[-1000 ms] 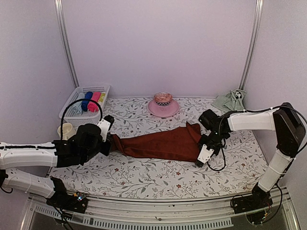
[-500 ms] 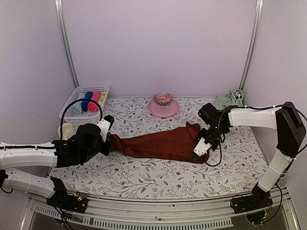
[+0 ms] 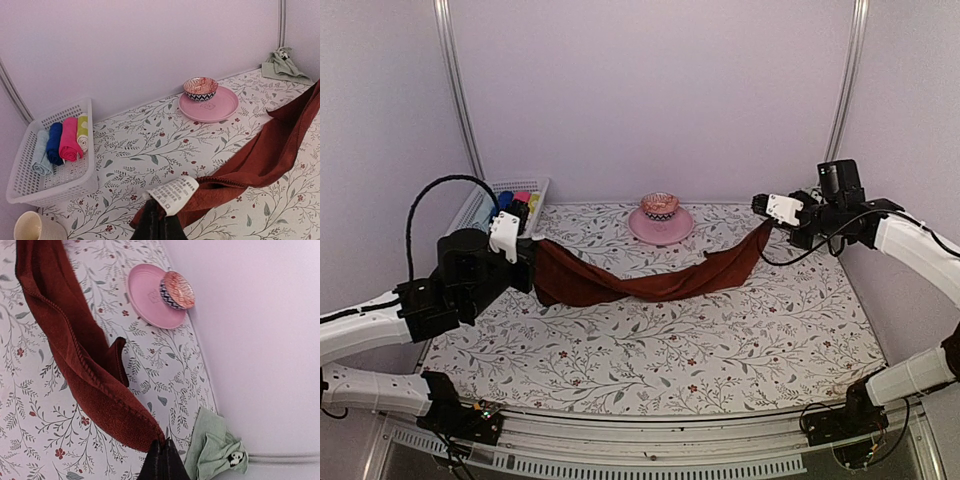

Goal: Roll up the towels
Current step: Pick up the towel from the center of the board.

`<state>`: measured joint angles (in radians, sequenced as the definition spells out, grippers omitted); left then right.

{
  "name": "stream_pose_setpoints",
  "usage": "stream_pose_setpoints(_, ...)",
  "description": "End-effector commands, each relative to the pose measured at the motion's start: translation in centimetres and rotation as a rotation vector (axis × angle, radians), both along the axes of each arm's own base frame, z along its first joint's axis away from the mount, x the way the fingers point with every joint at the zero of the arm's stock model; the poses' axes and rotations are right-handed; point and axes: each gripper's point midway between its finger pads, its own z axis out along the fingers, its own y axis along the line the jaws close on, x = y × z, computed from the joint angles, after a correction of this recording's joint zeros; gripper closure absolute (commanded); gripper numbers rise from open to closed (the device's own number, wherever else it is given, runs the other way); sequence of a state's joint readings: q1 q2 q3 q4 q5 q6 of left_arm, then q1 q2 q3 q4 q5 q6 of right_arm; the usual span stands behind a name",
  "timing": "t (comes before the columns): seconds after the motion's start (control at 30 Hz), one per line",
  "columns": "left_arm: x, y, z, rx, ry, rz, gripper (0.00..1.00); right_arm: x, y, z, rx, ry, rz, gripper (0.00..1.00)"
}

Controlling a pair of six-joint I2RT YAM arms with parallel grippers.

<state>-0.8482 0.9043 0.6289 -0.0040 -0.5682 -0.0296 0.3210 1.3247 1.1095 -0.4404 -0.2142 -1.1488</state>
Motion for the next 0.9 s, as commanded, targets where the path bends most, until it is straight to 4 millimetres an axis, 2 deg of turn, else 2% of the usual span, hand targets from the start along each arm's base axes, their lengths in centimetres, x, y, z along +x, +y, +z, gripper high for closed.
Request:
stream_pose_setpoints(0.0, 0.0, 0.8, 3.1, -0.026, -0.062, 0.015, 1.00, 0.4, -4.5, 4.9, 0.292, -0.041, -0.300, 0.98)
stream_pose_setpoints(0.1, -0.2, 1.2, 4.1, -0.032, -0.078, 0.019, 1.00, -1.1, -6.8, 8.0, 0.404, -0.127, -0.390, 0.98)
stream_pose_setpoints(0.33, -2.1, 2.3, 7.4, -0.098, -0.142, -0.016, 1.00, -5.9, -10.0, 13.7, 0.574, -0.299, -0.525, 0.98)
stream_pose_setpoints(0.43, -3.0, 2.9, 8.9, -0.119, -0.170, -0.028, 1.00, -8.6, -11.4, 17.0, 0.678, -0.387, -0.574, 0.98)
stream_pose_setpoints(0.5, -3.4, 3.2, 10.0, -0.128, -0.185, -0.029, 1.00, -9.4, -12.3, 18.4, 0.728, -0.417, -0.617, 0.98)
stream_pose_setpoints(0.53, -3.4, 3.4, 10.2, -0.129, -0.188, -0.024, 1.00, -9.2, -12.8, 18.4, 0.730, -0.423, -0.646, 0.98)
stream_pose_setpoints(0.6, -3.0, 3.2, 10.0, -0.121, -0.181, -0.013, 1.00, -7.7, -13.6, 17.3, 0.705, -0.409, -0.717, 0.98)
stream_pose_setpoints(0.67, -1.8, 2.5, 8.5, -0.083, -0.144, 0.011, 1.00, -5.3, -13.5, 15.0, 0.661, -0.346, -0.757, 0.98)
stream_pose_setpoints(0.83, 3.4, 0.0, 1.6, -0.018, 0.064, -0.019, 1.00, 1.4, -13.1, 7.3, 0.552, -0.143, -0.831, 0.98)
stream_pose_setpoints(0.87, 4.8, -0.2, -0.5, 0.000, 0.117, -0.017, 1.00, 3.0, -12.9, 4.9, 0.516, -0.082, -0.847, 0.98)
